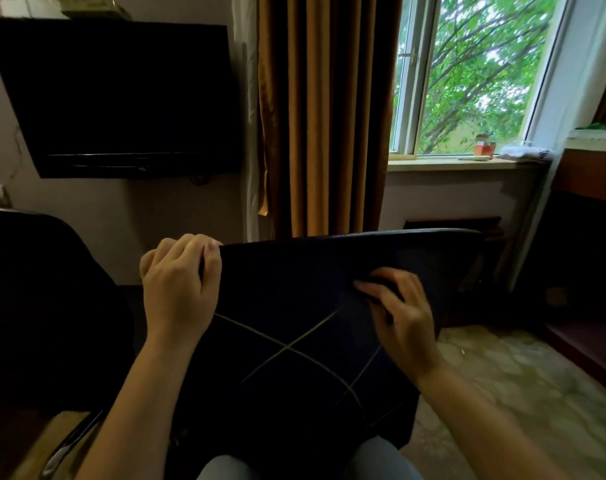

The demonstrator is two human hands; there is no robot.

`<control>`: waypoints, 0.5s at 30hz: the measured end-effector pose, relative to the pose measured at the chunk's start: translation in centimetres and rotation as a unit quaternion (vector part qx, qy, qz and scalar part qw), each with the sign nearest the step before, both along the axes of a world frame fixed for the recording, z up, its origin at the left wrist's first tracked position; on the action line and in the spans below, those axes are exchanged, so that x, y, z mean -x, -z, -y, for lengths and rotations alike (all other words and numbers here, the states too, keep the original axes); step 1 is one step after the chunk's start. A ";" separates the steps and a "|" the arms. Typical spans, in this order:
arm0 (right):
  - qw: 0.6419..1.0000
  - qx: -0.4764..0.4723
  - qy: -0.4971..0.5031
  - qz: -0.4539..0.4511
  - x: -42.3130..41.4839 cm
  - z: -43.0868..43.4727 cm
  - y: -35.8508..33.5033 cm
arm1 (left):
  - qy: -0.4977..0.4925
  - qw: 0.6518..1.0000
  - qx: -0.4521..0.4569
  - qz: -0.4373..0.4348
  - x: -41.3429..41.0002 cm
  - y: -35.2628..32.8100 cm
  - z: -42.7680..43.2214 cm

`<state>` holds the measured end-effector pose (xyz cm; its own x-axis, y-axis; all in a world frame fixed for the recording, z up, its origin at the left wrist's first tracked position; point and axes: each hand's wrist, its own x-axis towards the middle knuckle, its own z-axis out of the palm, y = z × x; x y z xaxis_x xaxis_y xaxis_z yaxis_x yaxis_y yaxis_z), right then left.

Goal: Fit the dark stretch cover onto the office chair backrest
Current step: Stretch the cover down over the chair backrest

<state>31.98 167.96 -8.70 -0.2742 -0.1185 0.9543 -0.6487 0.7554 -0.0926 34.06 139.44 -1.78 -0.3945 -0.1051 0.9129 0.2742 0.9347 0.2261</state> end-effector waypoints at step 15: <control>0.992 0.115 0.035 -0.041 -0.6 1.2 -4.2 | 0.005 1.000 -0.013 0.013 -0.3 -0.1 -0.6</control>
<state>32.58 166.81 -4.52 -0.1944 0.1225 0.9732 -0.6079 0.7637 -0.2175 34.39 140.02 -1.70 -0.4198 -0.1255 0.8989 0.2768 0.9255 0.2585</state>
